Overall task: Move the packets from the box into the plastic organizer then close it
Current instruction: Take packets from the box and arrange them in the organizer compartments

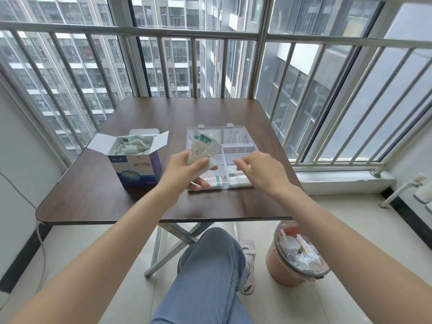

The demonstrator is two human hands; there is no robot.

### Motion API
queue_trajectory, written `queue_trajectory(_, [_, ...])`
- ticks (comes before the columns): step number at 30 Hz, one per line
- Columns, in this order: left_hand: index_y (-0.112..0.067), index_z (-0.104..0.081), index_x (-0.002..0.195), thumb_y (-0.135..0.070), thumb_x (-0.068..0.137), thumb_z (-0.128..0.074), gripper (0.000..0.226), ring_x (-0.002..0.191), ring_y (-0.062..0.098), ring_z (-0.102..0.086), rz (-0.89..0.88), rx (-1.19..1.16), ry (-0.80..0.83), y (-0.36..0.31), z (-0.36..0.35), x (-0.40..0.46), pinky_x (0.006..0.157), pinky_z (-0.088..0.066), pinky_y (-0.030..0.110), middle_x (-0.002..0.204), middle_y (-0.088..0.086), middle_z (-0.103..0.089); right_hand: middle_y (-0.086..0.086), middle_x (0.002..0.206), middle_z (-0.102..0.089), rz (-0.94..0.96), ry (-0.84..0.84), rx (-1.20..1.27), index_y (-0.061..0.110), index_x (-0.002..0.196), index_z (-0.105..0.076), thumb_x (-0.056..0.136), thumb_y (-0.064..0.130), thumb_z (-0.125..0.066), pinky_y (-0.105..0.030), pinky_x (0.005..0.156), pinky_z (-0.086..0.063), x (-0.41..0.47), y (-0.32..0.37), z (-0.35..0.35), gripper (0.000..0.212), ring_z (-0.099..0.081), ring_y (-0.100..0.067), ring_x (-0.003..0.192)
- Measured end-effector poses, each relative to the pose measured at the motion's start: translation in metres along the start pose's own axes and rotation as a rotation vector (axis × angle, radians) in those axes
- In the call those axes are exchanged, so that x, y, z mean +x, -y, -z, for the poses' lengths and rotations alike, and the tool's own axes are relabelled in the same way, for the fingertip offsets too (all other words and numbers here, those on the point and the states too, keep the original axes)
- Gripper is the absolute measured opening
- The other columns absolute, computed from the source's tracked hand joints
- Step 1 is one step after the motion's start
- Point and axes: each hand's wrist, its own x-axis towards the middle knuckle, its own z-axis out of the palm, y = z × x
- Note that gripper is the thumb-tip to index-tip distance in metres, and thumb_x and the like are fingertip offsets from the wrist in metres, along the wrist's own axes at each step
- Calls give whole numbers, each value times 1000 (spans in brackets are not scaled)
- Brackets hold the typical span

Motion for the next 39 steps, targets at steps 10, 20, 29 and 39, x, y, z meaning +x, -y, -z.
queue_trajectory(10, [-10, -56, 112, -16, 94, -57, 19, 44, 13, -61, 10, 307, 257, -3, 2, -8, 40, -43, 19, 69, -14, -70, 0, 92, -66, 240, -63, 644, 21, 89, -73, 78, 19, -74, -22, 80, -43, 7, 33, 10, 11, -58, -14, 83])
queue_trajectory(20, [-7, -56, 117, -17, 95, -55, 24, 45, 12, -62, 13, 315, 231, -2, 1, -8, 41, -44, 18, 72, -12, -65, -1, 70, -68, 126, -124, 986, 15, 77, -73, 76, 1, -73, -14, 63, -42, 8, 18, 5, 14, -62, -4, 65])
queue_trajectory(29, [-12, -56, 112, -19, 96, -53, 19, 49, 10, -64, -20, 301, 268, 1, -2, -6, 42, -47, 18, 66, -18, -69, -2, 70, -69, 41, -148, 977, 15, 75, -71, 77, 3, -72, -10, 56, -42, 5, 10, 8, 13, -60, 3, 59])
queue_trajectory(39, [-14, -58, 114, -19, 96, -53, 19, 46, 13, -62, -22, 250, 232, 1, -2, -6, 41, -45, 18, 79, -7, -73, -4, 75, -65, 24, -68, 1034, 15, 77, -61, 79, 0, -70, -13, 59, -48, 2, 7, 11, 18, -60, -7, 68])
